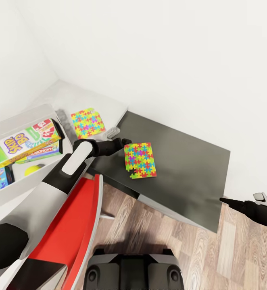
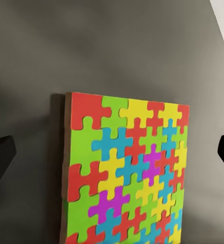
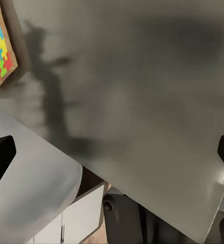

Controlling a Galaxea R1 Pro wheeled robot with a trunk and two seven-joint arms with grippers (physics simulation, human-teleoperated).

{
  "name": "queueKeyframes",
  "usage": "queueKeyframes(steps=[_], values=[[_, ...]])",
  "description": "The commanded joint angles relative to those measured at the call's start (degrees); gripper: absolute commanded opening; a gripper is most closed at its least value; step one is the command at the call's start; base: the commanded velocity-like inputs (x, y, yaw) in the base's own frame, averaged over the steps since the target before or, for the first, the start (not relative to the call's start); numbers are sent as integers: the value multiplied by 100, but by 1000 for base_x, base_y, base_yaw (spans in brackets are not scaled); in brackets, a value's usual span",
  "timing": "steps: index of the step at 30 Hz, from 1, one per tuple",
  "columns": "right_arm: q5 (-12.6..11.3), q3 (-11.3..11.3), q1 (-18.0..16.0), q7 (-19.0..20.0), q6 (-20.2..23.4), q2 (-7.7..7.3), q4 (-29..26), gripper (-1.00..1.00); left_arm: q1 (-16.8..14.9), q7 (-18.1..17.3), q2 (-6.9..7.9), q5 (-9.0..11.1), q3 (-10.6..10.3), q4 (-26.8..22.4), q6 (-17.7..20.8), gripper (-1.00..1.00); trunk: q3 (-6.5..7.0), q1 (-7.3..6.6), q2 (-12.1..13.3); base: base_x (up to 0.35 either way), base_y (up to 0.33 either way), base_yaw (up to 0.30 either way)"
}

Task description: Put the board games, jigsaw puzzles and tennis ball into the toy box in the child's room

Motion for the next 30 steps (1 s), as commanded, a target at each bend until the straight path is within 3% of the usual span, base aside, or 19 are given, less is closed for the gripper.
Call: queueKeyframes(steps=[1, 14, 30], values=[[50, -6, -4, 54, 22, -1, 0, 100, -5, 54, 5, 61, -14, -7, -4, 100, -17, 3, -10, 0, 0, 0], [50, -6, -4, 54, 23, -2, 0, 100, -1, 54, 0, 56, -21, -7, -4, 100, -130, 3, -10, 0, 0, 0], [50, -6, 10, 55, 23, -7, 0, 100, 8, 91, 7, 56, -21, -7, -4, 100, -159, 3, -10, 0, 0, -5]])
